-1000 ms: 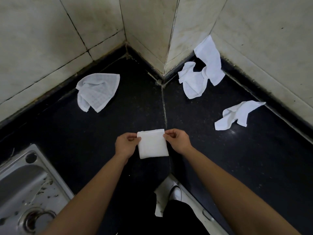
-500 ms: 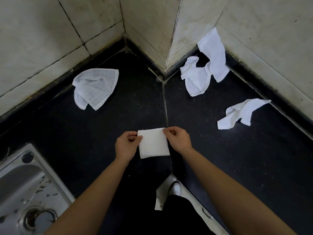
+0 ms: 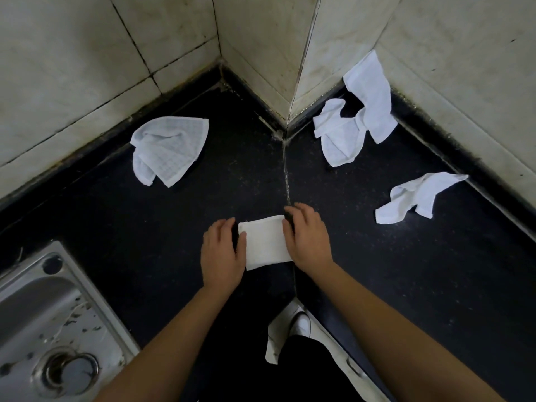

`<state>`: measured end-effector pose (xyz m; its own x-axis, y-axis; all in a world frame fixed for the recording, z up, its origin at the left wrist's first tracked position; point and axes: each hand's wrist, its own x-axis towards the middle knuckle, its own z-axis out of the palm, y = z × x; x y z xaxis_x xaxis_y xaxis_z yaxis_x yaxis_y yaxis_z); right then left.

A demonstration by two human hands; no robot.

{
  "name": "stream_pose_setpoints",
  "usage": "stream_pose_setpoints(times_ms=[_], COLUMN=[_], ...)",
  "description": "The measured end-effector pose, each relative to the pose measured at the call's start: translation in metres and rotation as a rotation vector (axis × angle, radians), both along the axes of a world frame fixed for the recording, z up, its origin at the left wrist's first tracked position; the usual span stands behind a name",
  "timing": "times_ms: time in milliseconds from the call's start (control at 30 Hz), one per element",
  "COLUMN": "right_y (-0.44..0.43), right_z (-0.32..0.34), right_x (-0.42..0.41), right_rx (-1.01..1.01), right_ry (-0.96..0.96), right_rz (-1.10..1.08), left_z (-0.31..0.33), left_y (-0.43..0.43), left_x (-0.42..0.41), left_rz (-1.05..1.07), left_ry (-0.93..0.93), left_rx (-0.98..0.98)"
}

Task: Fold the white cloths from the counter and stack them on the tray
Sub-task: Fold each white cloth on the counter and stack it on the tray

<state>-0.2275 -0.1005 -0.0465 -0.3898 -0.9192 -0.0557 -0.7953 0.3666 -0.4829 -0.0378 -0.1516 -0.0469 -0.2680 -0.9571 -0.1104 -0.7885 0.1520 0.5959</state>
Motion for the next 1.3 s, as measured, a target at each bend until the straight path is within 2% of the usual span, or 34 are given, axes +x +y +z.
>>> stream_pose_setpoints(times_ms=[67, 167, 367, 500, 567, 633, 700, 767, 867, 967, 1200, 1300], right_y=[0.013, 0.024, 0.014, 0.014, 0.019, 0.028, 0.040, 0.048, 0.054, 0.046, 0.030, 0.023], right_z=[-0.004, -0.018, -0.035, -0.030, -0.021, -0.012, -0.004, 0.001, 0.008, 0.010, 0.028, 0.048], right_x=[0.002, 0.007, -0.012, -0.010, -0.010, -0.011, -0.012, -0.008, 0.007, 0.018, 0.006, -0.003], right_rx=[-0.038, 0.159, 0.348, 0.363, 0.335, 0.270, 0.143, 0.175, 0.362, 0.438, 0.389, 0.330], right_ry=[0.208, 0.302, 0.347, 0.327, 0.230, 0.043, -0.028, -0.116, -0.226, -0.291, -0.629, -0.627], right_rz=[0.264, 0.490, 0.537, 0.538, 0.444, 0.221, 0.006, -0.103, -0.123, -0.146, -0.281, -0.228], left_z=[-0.008, -0.024, -0.038, -0.038, -0.031, -0.025, -0.015, -0.009, 0.001, 0.009, 0.021, 0.031], left_y=[0.009, 0.014, 0.001, 0.002, 0.002, 0.000, -0.004, -0.010, -0.011, -0.004, 0.011, 0.005], left_x=[0.006, 0.011, 0.017, 0.017, 0.017, 0.017, 0.011, 0.005, 0.000, 0.002, 0.018, 0.014], left_rz=[-0.258, -0.536, -0.639, -0.643, -0.653, -0.605, -0.512, -0.426, -0.362, -0.330, -0.278, -0.249], left_ry=[-0.173, -0.345, -0.484, -0.503, -0.469, -0.377, -0.280, -0.243, -0.266, -0.305, -0.314, -0.278], left_rx=[-0.141, -0.114, -0.101, -0.060, -0.011, 0.050, 0.057, 0.068, 0.094, 0.144, 0.300, 0.343])
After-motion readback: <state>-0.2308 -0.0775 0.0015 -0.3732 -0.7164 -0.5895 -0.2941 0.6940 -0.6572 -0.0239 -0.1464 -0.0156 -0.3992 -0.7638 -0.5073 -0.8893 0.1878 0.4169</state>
